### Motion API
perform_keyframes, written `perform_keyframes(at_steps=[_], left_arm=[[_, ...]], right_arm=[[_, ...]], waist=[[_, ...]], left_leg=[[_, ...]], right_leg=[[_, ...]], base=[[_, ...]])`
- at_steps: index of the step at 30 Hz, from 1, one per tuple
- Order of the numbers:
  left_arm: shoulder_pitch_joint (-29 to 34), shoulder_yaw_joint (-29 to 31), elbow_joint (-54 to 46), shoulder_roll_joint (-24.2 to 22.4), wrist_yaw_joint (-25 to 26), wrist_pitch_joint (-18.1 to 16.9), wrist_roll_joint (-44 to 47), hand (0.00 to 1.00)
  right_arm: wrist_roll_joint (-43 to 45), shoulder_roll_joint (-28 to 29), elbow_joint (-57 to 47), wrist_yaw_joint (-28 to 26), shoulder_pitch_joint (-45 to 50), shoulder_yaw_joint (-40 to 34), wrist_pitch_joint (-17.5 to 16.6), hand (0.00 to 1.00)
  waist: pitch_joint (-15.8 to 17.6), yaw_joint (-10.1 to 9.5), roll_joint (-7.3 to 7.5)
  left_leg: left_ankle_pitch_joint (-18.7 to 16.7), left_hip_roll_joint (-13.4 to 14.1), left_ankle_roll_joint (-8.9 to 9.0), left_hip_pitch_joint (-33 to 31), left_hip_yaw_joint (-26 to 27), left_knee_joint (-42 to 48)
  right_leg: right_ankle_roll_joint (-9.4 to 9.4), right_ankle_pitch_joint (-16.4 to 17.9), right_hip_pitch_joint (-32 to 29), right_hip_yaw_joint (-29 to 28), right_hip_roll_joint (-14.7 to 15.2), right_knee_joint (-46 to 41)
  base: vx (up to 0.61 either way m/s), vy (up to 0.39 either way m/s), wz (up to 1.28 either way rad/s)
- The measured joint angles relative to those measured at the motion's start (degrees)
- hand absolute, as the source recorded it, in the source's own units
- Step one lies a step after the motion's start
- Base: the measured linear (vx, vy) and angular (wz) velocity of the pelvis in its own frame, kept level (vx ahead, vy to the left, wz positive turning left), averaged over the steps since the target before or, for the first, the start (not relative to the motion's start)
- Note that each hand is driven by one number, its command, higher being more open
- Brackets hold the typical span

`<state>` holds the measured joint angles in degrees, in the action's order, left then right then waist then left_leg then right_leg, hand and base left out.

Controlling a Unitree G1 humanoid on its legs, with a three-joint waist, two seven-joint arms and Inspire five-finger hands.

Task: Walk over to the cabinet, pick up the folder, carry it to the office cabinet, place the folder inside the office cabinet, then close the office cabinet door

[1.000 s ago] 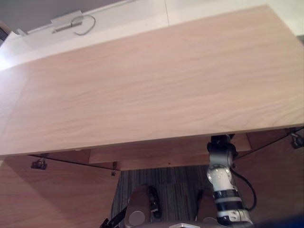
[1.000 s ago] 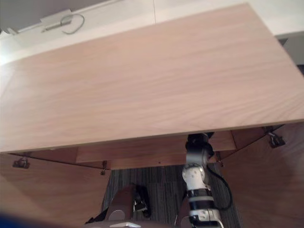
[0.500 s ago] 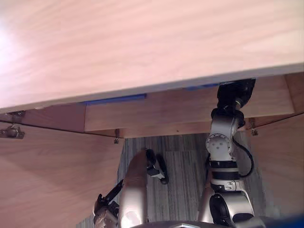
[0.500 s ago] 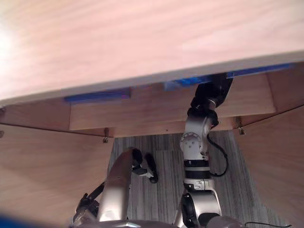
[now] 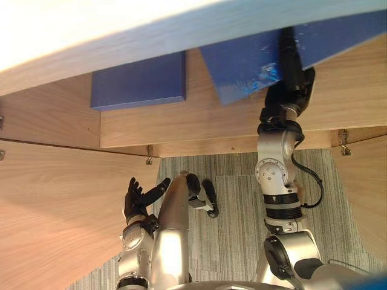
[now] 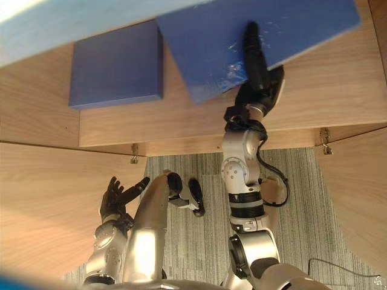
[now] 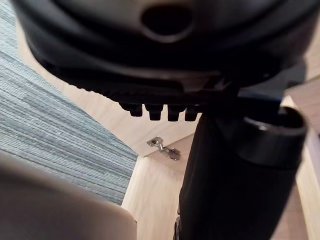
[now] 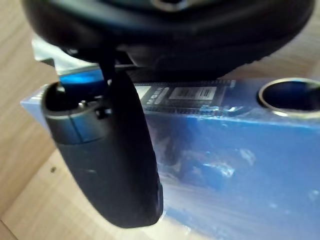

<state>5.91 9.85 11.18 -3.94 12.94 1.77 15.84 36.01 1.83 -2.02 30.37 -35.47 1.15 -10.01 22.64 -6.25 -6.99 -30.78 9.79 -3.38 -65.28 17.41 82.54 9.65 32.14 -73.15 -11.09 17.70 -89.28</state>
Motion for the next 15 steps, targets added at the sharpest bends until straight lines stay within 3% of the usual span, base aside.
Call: perform_keyframes(at_steps=[7, 15], left_arm=[[2.68, 0.05, -10.59, 0.13, 0.47, 3.38, -5.46, 1.0], [4.87, 0.1, -12.13, 0.3, 0.54, 3.71, -9.67, 1.0]], right_arm=[[-12.24, -0.45, -4.31, -1.48, 4.76, 3.44, 7.89, 1.0], [-15.64, -2.79, -9.88, -3.81, 9.9, 5.88, 10.01, 1.0]], waist=[[0.09, -0.12, -0.37], [0.03, -0.01, -0.6]], left_leg=[[0.14, -0.05, -0.28, 0.16, -0.17, -0.42], [0.12, -0.17, -0.2, 0.21, -0.17, -1.38]], right_leg=[[-0.54, 0.63, 0.02, 0.08, -0.2, -0.07], [-0.59, 0.67, 0.12, 0.36, -0.21, 0.76]], base=[[0.04, -0.073, 0.01], [0.03, -0.053, 0.0]])
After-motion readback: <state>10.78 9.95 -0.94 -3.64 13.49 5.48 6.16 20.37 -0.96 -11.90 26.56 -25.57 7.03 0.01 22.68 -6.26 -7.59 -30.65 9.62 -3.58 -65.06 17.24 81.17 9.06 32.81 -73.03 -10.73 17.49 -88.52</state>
